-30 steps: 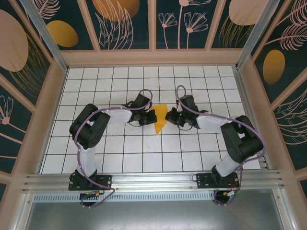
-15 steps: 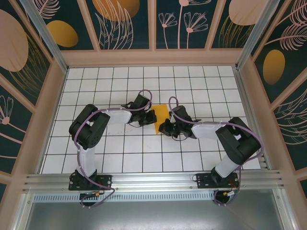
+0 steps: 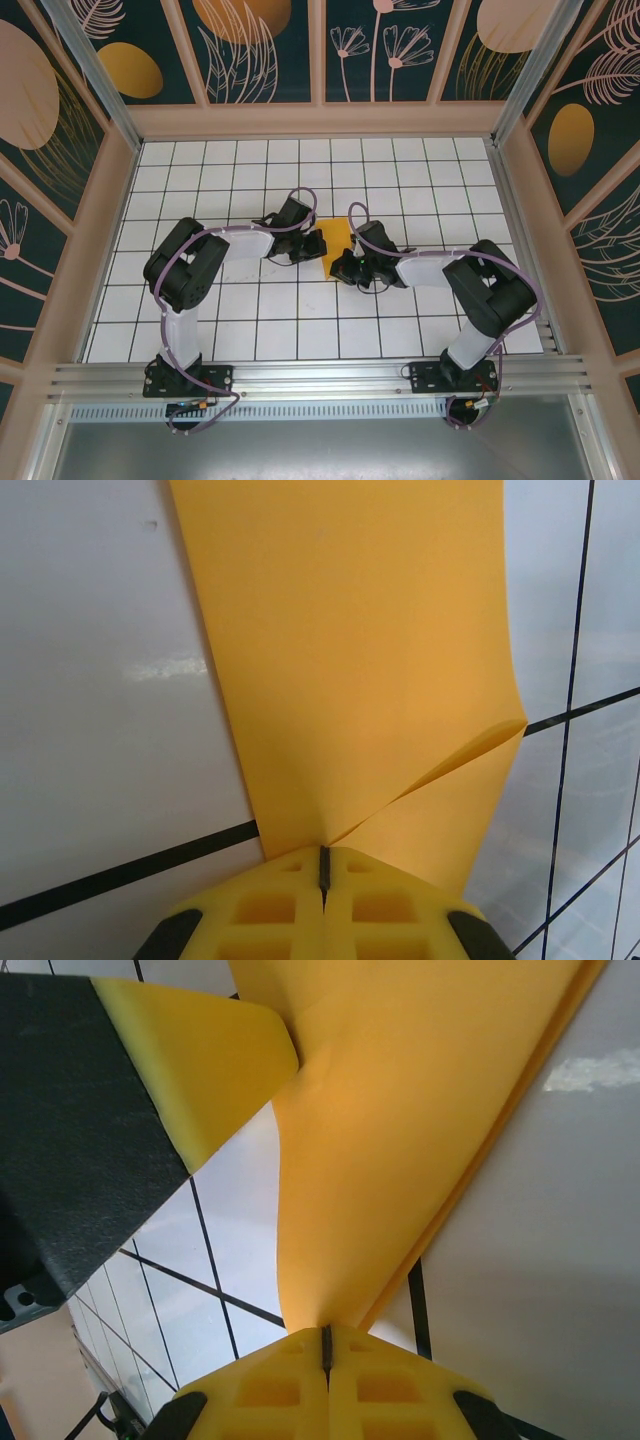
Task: Fold a paper plane with a square sheet of paper (pick it up from the middle)
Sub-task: Third fold the triangle at the center of the table.
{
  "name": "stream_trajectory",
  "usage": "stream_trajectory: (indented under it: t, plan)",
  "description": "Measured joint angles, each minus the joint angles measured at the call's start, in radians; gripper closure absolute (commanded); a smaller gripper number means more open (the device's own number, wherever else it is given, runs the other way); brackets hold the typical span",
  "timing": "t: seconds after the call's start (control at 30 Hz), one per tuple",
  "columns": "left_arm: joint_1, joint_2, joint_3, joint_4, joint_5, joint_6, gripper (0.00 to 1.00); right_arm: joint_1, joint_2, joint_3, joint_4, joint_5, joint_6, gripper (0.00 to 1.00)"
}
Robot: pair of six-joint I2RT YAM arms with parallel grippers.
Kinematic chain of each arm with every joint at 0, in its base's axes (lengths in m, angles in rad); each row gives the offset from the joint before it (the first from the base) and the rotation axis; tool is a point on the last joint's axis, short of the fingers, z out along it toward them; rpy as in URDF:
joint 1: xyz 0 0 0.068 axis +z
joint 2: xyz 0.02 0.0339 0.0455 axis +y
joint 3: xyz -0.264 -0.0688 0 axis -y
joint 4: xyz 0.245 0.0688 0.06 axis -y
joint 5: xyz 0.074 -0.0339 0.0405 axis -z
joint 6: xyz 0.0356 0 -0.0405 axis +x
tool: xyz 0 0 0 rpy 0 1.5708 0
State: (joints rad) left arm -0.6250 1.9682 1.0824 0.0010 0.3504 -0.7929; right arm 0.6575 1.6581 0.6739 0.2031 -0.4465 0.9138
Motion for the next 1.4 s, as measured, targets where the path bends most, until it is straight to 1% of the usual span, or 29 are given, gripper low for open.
stream_trajectory:
  t: [0.37, 0.63, 1.3, 1.4]
  plan:
    - [0.0, 0.0, 0.0, 0.0, 0.0, -0.005, 1.0, 0.0, -0.02, 0.0, 0.019, 0.0, -0.018, 1.0]
    - [0.0, -0.002, -0.004, 0.006, 0.0, -0.005, 1.0, 0.0, 0.032, 0.0, 0.027, -0.004, -0.018, 1.0]
    - [0.0, -0.003, 0.001, 0.0, -0.012, -0.003, 1.0, 0.0, 0.054, 0.014, 0.016, 0.0, -0.022, 1.0]
    - [0.0, -0.003, 0.011, -0.014, -0.019, 0.005, 0.96, 0.0, 0.054, 0.025, 0.002, 0.005, -0.022, 1.0]
